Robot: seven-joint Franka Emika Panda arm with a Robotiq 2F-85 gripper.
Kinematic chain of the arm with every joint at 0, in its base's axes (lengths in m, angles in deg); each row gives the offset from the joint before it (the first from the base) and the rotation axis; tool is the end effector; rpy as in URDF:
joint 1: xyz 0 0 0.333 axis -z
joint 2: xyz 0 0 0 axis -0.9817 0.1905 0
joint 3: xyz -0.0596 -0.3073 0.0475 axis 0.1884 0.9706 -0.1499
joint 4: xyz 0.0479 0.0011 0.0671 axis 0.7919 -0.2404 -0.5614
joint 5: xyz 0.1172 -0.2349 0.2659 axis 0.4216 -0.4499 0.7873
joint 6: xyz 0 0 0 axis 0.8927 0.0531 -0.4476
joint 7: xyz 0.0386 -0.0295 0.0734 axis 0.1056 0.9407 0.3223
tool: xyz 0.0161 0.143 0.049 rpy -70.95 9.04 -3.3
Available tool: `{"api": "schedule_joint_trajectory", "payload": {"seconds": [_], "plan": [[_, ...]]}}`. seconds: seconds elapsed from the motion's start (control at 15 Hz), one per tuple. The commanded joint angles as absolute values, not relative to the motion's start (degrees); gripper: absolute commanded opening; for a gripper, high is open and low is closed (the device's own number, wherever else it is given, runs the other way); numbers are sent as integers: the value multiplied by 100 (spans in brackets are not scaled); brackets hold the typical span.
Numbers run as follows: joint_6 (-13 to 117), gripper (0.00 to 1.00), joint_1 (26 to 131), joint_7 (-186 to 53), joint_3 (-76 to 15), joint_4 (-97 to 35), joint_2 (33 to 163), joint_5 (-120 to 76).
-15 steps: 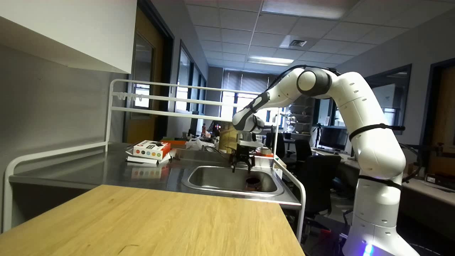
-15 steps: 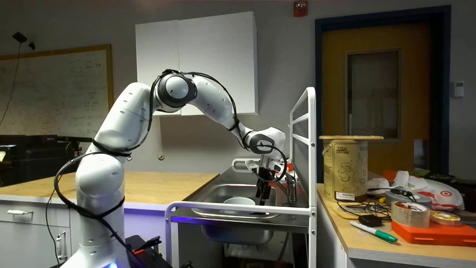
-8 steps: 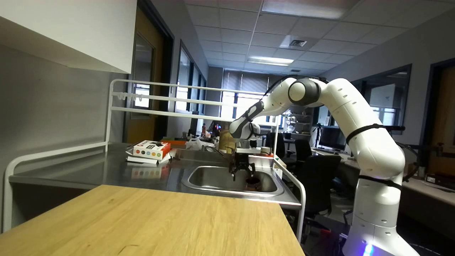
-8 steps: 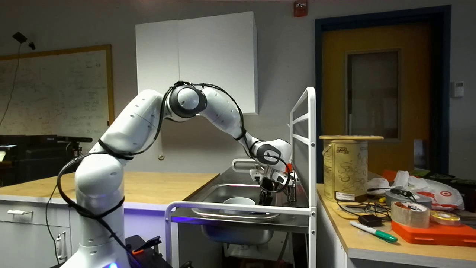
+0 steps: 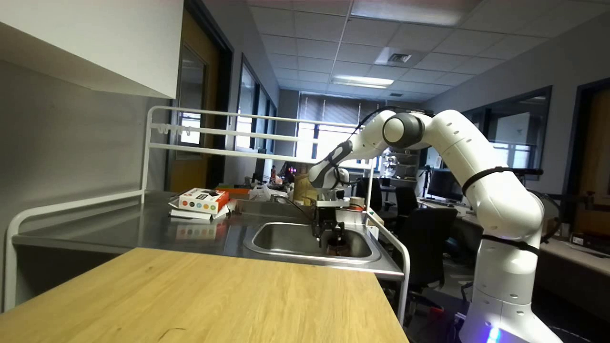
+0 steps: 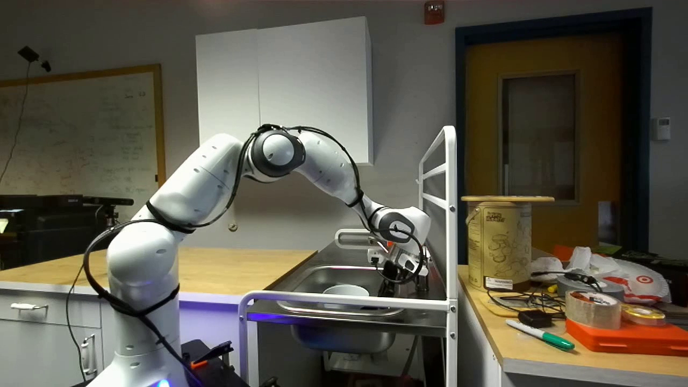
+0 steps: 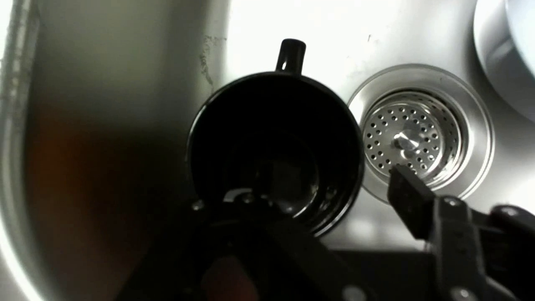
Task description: Put the mug near the tap on top of the sink
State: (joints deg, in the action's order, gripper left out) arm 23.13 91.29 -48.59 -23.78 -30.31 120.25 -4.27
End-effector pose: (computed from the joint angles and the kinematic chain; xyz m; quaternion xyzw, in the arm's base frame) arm 0.5777 -0.2043 0.1828 -0.8782 0.4285 0.2062 0.0523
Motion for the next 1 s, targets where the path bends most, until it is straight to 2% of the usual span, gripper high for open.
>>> {"api": "schedule_joint_trajectory", "payload": {"seconds": [0.0, 0.33, 0.4, 0.47, 0.53, 0.6, 0.93], "plan": [[2104, 42, 9215, -4693, -2378, -2699, 12203, -299], [2070, 7, 9267, -4658, -2378, -2593, 12232, -198], [2056, 5, 9266, -4641, -2377, -2567, 12228, -177], [2066, 8, 9264, -4635, -2376, -2564, 12233, -161], [2067, 4, 9260, -4622, -2379, -2567, 12234, -133], [2041, 3, 9250, -4594, -2380, -2579, 12211, -123], [2029, 5, 9153, -4506, -2395, -2693, 12036, -137]]}}
